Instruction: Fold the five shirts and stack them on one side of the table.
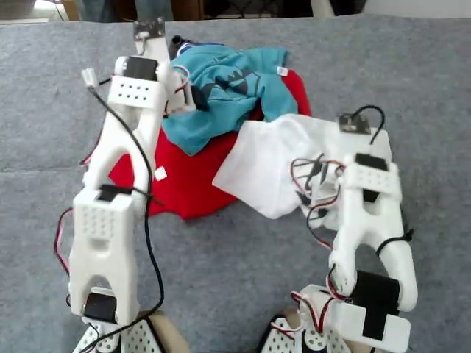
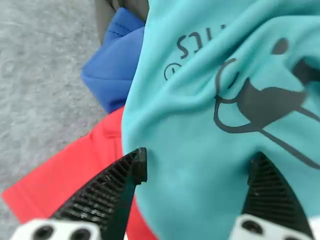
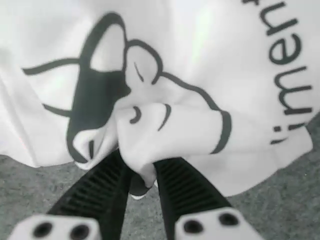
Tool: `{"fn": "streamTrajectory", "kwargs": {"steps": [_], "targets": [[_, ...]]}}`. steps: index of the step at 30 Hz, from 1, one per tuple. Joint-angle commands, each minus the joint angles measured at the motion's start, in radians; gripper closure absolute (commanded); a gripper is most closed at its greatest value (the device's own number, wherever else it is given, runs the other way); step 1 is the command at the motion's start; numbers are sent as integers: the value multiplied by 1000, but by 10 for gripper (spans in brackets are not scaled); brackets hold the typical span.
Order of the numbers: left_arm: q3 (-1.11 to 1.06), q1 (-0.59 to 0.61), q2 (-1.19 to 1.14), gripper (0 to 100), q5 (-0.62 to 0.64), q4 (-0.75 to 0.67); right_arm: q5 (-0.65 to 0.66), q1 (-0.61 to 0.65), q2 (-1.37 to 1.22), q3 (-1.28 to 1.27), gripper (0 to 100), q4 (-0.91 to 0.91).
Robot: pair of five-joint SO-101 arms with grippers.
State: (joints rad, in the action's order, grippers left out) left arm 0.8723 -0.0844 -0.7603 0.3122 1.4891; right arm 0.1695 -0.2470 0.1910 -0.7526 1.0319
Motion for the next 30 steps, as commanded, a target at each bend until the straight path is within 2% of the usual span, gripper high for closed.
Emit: {"fn": "streamTrajectory", "kwargs": {"steps": [1,7,10,15,18,24,27,30], "targets": [[193,24,-166,668,14,-9,5,23,35,-27,984,-68],[367,28,-410,681,14,-5,5,23,33,-108,983,-175],[433,36,-431,771,0,2,6,23,33,-145,983,-222],[394,36,-430,979,-81,15,5,23,33,-159,983,-250],[394,50,-430,973,-94,71,5,21,33,-174,983,-273],[414,229,-417,971,-94,157,5,20,35,-177,983,-275],[544,351,-419,971,-100,233,3,18,35,-177,983,-275],[657,452,-419,971,-158,272,3,17,36,-177,983,-275]]}}
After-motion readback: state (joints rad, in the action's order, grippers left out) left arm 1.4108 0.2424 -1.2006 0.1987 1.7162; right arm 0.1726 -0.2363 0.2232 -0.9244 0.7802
